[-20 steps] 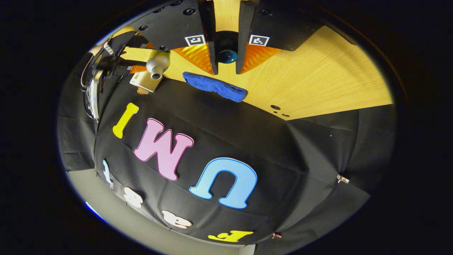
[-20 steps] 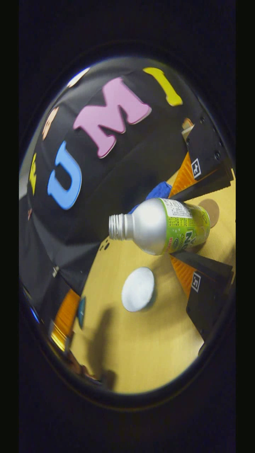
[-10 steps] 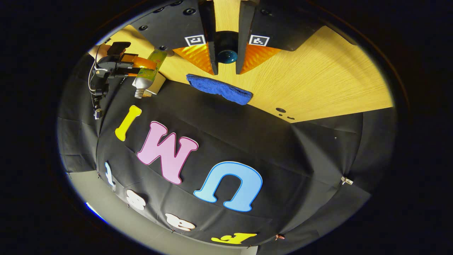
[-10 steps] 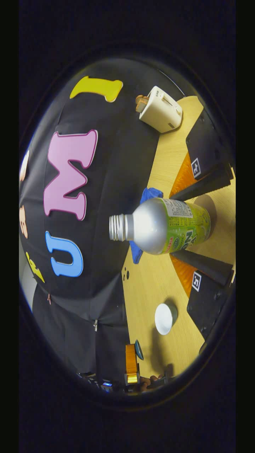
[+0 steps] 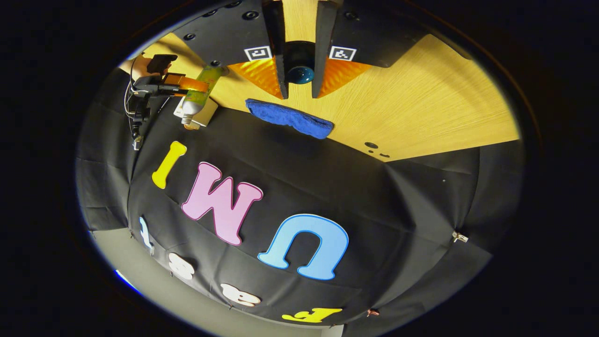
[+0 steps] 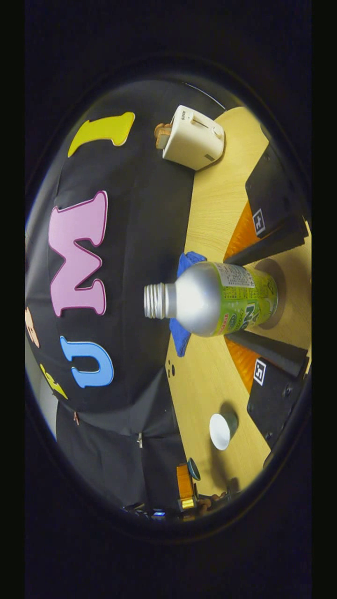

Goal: Open the teacup lid with one hand, grasp the water bottle and pour water into the teacup with the other hand; after pouring, place the water bottle on the coaster and then close the teacup lid.

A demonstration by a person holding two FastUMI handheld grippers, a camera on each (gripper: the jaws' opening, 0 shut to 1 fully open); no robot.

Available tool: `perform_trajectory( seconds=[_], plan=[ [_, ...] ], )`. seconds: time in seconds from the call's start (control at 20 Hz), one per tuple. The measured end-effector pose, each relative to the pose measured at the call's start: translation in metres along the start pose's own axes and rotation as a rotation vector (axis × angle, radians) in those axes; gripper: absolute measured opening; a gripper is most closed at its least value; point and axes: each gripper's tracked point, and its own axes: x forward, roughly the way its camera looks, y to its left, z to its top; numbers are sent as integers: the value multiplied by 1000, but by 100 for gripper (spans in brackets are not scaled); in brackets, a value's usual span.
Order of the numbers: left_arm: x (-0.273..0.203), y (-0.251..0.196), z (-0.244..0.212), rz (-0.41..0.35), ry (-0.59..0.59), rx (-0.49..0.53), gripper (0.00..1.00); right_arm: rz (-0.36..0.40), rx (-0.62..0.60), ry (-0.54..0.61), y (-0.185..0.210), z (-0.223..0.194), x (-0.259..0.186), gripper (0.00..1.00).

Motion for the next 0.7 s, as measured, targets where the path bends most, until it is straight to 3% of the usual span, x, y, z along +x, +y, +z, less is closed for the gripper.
perform_trajectory(
  seconds=[0.4, 0.65, 0.7],
  plan=[
    [2, -8, -6, -7, 12, 17, 30, 5, 50, 22, -4, -9, -7, 84],
    [4, -32, -12, -34, 25, 56, 30, 6, 104, 39, -12, -19, -20, 95],
    [4, -39, -14, -46, 27, 60, 30, 4, 111, 43, -13, -21, -26, 93]
  ],
)
